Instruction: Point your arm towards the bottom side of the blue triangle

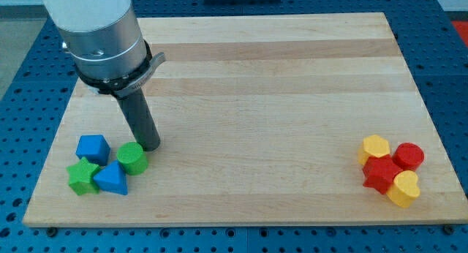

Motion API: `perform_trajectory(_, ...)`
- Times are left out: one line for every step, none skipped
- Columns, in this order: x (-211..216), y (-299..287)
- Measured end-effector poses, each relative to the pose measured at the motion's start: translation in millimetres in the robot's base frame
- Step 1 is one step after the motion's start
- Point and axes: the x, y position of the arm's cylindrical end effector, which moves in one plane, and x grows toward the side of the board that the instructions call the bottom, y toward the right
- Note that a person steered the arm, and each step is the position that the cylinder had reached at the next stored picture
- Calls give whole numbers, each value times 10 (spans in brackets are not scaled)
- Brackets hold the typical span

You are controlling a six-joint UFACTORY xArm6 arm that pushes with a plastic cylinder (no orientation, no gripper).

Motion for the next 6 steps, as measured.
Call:
perform_trajectory(-8,5)
perform_trajectory(-59,232)
perform_trajectory(24,484)
perform_trajectory(374,494)
perform_trajectory(727,325)
perform_trajectory(967,-58)
